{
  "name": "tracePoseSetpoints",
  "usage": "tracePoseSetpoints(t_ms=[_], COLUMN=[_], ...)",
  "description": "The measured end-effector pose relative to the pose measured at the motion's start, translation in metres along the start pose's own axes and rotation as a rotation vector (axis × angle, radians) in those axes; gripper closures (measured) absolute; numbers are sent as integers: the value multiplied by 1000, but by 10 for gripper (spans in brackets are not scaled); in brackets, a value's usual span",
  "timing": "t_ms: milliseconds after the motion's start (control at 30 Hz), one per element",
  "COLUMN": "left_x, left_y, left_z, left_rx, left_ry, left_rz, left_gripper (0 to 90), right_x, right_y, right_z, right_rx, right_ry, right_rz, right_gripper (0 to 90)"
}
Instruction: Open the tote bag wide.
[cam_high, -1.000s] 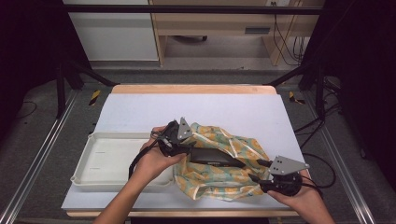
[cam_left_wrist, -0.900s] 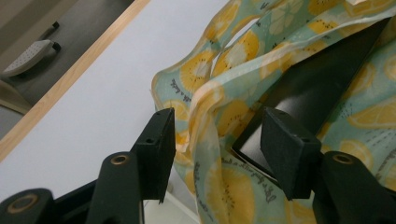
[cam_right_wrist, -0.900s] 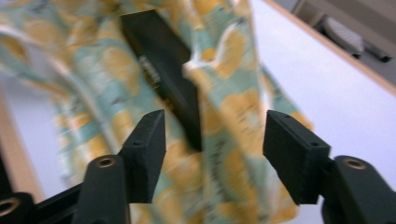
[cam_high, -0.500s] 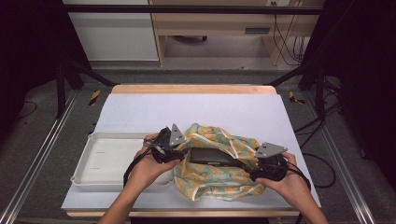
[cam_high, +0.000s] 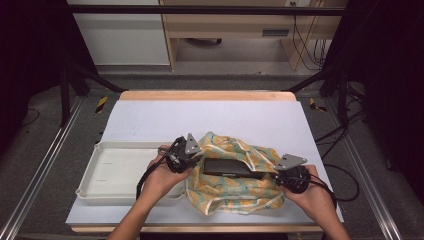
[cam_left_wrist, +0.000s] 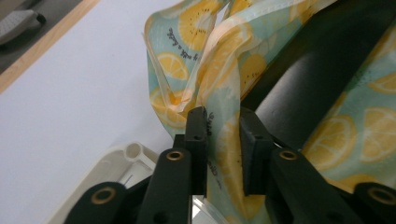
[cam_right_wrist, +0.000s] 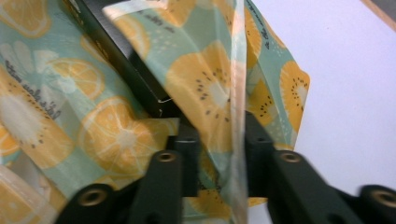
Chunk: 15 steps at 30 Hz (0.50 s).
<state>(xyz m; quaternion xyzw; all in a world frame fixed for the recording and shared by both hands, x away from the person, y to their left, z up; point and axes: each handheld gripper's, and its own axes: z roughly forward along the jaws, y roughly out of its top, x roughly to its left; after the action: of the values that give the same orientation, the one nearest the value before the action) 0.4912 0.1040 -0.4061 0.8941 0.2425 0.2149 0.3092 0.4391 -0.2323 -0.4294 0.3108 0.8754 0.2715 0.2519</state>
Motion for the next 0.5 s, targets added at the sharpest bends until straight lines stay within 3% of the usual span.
tracePoseSetpoints(t_ms=[67, 200, 367, 500], left_x=[1, 3, 7, 11], left_y=[1, 7, 14, 13], left_z=[2, 4, 21, 35], left_rx=[2, -21, 34, 73], left_ry=[5, 15, 21, 16], left_rz=[1, -8, 1, -15], left_gripper=[820, 866, 881, 885], right_x=[-2, -9, -19, -26], right_y=[1, 3, 6, 5], right_z=[2, 3, 10, 21], right_rx=[-4, -33, -27, -3], right_ry=[9, 11, 23, 44], right_rz=[8, 55, 101, 140], right_gripper=[851, 874, 889, 898])
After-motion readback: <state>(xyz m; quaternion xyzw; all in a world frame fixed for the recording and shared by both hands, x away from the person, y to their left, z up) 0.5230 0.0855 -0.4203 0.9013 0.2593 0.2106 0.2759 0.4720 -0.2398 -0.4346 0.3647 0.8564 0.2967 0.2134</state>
